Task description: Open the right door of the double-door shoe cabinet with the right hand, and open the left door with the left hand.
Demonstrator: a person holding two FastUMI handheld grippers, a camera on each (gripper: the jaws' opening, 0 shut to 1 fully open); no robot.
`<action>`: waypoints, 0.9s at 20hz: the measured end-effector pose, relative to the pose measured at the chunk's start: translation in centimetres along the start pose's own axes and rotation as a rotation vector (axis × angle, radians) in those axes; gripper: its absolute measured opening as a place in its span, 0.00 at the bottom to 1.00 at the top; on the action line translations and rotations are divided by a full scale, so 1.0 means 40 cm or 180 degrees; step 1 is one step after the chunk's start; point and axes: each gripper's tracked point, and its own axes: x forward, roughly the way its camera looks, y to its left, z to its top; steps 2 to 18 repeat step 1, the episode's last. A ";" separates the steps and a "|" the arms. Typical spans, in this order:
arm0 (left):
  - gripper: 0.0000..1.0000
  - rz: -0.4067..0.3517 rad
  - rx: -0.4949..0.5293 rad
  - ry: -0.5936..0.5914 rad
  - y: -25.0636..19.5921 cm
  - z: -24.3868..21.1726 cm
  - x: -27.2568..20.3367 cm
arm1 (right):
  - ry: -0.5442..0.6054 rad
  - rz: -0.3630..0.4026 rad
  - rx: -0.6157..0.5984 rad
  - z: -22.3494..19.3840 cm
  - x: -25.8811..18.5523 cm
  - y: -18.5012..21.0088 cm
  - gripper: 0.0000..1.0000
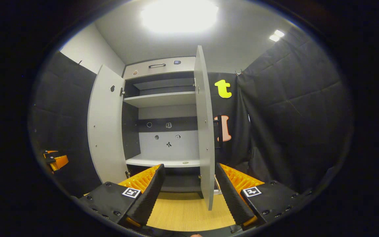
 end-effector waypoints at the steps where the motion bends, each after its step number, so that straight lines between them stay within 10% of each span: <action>1: 0.88 0.0004 0.0004 -0.0003 0.003 -0.001 -0.001 | -0.0002 -0.0008 -0.0005 0.001 0.000 0.000 0.96; 18: 0.88 0.0004 0.0004 -0.0003 0.003 -0.001 -0.001 | -0.0002 -0.0008 -0.0005 0.001 0.000 0.000 0.96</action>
